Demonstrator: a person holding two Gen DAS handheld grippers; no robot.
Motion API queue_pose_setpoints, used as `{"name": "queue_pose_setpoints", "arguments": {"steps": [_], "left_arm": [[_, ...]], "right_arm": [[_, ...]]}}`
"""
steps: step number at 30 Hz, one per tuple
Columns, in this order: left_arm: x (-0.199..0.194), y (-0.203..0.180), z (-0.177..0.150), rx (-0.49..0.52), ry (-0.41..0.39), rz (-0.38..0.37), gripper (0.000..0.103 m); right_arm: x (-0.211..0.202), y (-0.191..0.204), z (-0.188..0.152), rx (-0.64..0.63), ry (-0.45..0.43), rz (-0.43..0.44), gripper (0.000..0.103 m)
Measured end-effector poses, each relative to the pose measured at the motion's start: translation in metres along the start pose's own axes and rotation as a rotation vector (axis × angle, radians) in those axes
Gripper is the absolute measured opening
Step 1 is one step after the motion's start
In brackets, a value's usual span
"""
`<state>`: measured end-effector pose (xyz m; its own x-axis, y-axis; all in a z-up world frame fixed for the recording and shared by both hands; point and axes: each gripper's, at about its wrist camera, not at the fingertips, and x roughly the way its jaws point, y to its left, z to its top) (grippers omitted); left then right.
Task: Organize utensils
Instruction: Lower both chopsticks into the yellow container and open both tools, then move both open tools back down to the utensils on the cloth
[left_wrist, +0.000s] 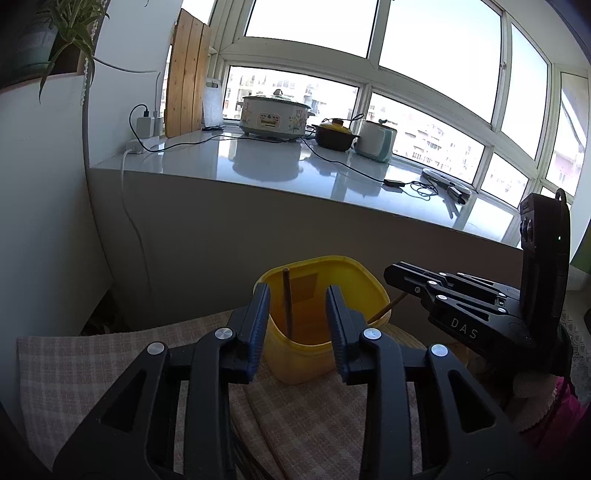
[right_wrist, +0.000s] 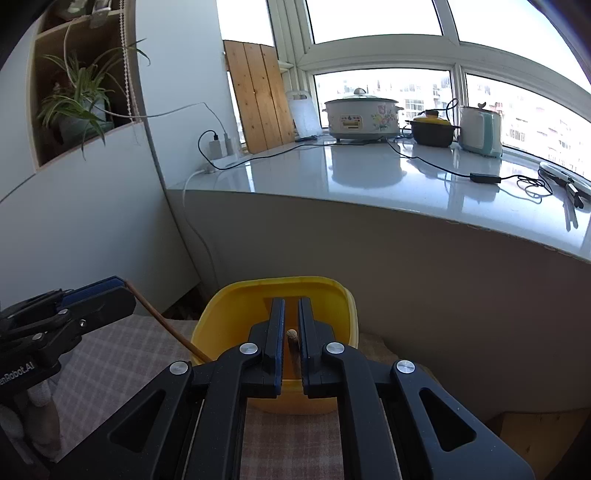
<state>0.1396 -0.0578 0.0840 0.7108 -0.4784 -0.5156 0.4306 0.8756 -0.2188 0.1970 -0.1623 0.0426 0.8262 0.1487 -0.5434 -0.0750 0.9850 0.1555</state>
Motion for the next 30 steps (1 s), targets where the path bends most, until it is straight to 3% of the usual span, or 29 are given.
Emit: {"name": "queue_pose_setpoints", "arguments": {"steps": [4, 8, 14, 15, 17, 19, 22, 30], "left_arm": [[-0.017, 0.004, -0.009, -0.004, -0.008, 0.029, 0.045], [-0.029, 0.011, -0.017, -0.037, 0.000, 0.043, 0.064], [-0.043, 0.017, -0.029, -0.044, 0.005, 0.070, 0.067], [-0.044, 0.017, -0.031, -0.046, 0.008, 0.074, 0.070], [-0.047, 0.018, -0.038, -0.050, 0.014, 0.080, 0.070], [-0.047, 0.020, -0.044, -0.057, 0.030, 0.082, 0.070], [-0.045, 0.022, -0.053, -0.059, 0.055, 0.094, 0.070], [-0.037, 0.037, -0.084, -0.099, 0.128, 0.113, 0.070]], "right_arm": [[-0.017, 0.006, -0.007, -0.008, -0.009, 0.022, 0.018], [-0.030, 0.014, -0.015, -0.036, -0.011, 0.025, 0.019], [-0.043, 0.022, -0.027, -0.060, -0.001, 0.039, 0.020], [-0.045, 0.024, -0.030, -0.065, 0.002, 0.041, 0.023], [-0.047, 0.026, -0.035, -0.070, 0.007, 0.048, 0.039], [-0.050, 0.026, -0.042, -0.069, 0.008, 0.052, 0.045], [-0.050, 0.027, -0.051, -0.065, 0.032, 0.055, 0.046], [-0.042, 0.034, -0.075, -0.089, 0.088, 0.074, 0.063]]}}
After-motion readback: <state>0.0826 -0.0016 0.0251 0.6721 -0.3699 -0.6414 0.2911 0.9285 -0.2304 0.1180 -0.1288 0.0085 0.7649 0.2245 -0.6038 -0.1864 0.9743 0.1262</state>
